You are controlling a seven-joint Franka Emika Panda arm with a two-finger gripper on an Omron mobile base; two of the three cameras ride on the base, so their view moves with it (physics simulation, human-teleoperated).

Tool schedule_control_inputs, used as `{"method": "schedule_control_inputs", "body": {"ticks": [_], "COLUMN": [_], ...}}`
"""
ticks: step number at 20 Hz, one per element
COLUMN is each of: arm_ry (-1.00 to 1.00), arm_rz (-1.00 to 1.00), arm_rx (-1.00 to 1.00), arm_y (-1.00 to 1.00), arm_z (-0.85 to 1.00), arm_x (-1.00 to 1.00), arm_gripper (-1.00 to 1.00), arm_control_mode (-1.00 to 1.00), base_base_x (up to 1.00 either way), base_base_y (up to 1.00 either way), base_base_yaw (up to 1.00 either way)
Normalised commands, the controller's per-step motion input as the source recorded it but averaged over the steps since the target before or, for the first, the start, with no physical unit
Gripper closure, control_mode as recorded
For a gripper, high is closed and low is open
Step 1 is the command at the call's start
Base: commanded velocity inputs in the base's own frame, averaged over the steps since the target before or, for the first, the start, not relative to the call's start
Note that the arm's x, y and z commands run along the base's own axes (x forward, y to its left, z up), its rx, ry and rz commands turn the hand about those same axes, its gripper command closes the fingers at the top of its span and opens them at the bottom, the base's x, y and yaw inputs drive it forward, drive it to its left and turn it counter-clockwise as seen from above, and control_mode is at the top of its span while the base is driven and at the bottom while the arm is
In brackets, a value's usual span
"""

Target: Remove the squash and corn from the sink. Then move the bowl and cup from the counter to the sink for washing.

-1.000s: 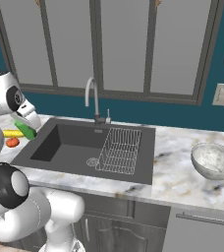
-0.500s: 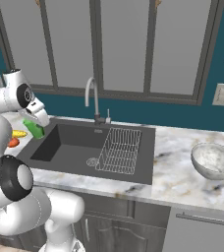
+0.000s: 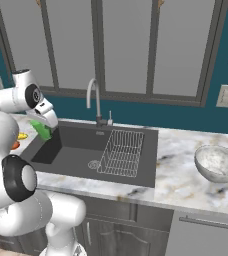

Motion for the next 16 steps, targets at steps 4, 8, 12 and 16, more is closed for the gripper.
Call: {"method": "schedule_control_inputs", "body": {"ticks": [4,8,12,16], "arm_ry": [0.0,0.0,0.0,0.0], "arm_rz": [0.0,0.0,0.0,0.0], "arm_rx": [0.01,0.04,0.07,0.08], "arm_y": [-0.16,-0.11,-0.08,-0.05], "arm_z": [-0.11,-0.13,-0.14,-0.15], "arm_x": [0.06,0.08,0.09,0.11], "arm_gripper": [1.0,1.0,1.0,1.0], "arm_control_mode": [-1.0,-1.0,-1.0,-1.0], "base_base_x": [0.0,0.0,0.0,0.0], "base_base_y": [0.0,0.0,0.0,0.0], "base_base_yaw": [0.0,0.0,0.0,0.0]}}
